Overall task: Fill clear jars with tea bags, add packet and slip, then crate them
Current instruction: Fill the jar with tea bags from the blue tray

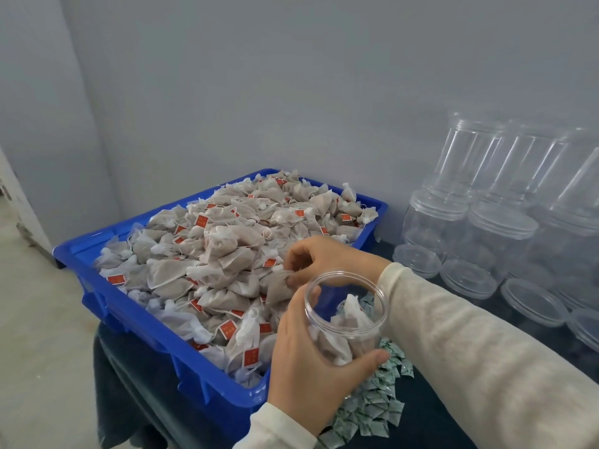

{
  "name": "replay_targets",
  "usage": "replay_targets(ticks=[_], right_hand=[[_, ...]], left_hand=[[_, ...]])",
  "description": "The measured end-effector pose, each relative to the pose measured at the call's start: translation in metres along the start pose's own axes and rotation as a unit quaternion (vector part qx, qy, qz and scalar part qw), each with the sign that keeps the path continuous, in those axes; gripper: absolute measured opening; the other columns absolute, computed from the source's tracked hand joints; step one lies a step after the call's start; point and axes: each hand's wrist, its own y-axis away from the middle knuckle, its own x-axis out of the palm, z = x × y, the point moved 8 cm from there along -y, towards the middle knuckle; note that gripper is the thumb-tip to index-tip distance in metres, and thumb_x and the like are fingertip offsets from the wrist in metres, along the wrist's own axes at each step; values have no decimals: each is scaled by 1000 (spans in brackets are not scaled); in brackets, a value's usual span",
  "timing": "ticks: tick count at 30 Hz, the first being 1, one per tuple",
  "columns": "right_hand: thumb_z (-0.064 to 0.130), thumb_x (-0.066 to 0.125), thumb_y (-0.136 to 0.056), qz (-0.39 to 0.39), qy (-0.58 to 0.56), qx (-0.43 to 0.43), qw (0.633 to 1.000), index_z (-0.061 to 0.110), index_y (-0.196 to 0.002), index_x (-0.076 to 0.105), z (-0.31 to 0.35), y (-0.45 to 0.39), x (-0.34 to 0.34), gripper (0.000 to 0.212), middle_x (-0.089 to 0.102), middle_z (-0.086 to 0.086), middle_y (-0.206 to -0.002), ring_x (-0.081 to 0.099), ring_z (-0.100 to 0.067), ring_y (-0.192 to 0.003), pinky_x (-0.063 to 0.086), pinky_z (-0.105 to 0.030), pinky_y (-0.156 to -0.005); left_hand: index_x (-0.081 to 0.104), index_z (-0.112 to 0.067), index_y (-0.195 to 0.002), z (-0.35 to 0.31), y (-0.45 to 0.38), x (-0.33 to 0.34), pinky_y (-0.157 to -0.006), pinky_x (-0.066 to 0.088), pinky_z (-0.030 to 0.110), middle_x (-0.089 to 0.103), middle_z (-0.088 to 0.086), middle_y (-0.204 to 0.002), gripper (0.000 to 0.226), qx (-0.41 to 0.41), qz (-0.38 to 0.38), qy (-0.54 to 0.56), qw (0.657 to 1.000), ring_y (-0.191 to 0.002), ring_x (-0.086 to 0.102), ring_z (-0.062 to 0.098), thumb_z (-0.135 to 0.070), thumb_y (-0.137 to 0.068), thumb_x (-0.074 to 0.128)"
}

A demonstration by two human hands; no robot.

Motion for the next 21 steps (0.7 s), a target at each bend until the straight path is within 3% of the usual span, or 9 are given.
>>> replay_targets(ticks=[3, 6, 8, 12, 16, 18, 21], right_hand=[[17, 73, -84, -33, -39, -19, 999, 26, -86, 63, 7, 11, -17, 13, 67, 10, -82, 62, 4, -68, 50, -14, -65], [17, 74, -84, -72, -50, -34, 996, 22, -88, 65, 12, 25, -39, 12, 70, 3, -88, 66, -6, -77, 55, -23, -75], [16, 76, -82, -103, -68, -42, 991, 22, -86, 66, 17, 37, -55, 12, 70, 5, -84, 65, -5, -75, 53, -20, -72], [13, 78, -79, -157, -91, -63, 981, 23, -80, 66, 30, 63, -84, 16, 69, 12, -74, 63, -2, -69, 50, -15, -66], [16, 79, -76, -199, -102, -85, 971, 22, -82, 67, 45, 92, -107, 15, 72, 4, -78, 66, -12, -75, 56, -23, -74], [26, 77, -69, -207, -115, -93, 967, 23, -80, 67, 53, 108, -114, 16, 72, 4, -78, 66, -16, -77, 55, -32, -78], [29, 75, -65, -211, -129, -104, 963, 21, -80, 67, 60, 127, -116, 19, 71, 5, -77, 66, -14, -75, 56, -27, -76]], left_hand=[[33, -36, -137, -1, 0, 0, -105, 41, 27, 46, -26, -131, 109, -2, 4, -6, 1000, -125, 43, -5, -72, -44, 77], [35, -33, -138, 0, -1, 1, -105, 43, 34, 48, -24, -131, 112, -10, 13, -5, 1000, -125, 45, -1, -75, -42, 77], [35, -34, -139, 2, -1, 1, -106, 42, 35, 47, -24, -132, 116, -16, 13, -7, 1000, -126, 43, -2, -79, -40, 75], [33, -50, -128, 1, 0, 1, -105, 41, 29, 46, -28, -129, 105, -15, 8, -1, 1000, -124, 42, -8, -84, -36, 72], [31, -58, -121, 2, 0, 2, -104, 44, 35, 45, -28, -130, 100, -26, 15, 0, 1000, -124, 43, -5, -83, -34, 73], [30, -55, -122, 1, 0, 3, -103, 45, 39, 46, -24, -131, 102, -29, 21, -3, 999, -124, 45, 1, -84, -33, 72], [33, -46, -130, 0, 0, 2, -97, 49, 42, 48, -21, -130, 111, -27, 18, 0, 999, -122, 49, 7, -83, -33, 72]])
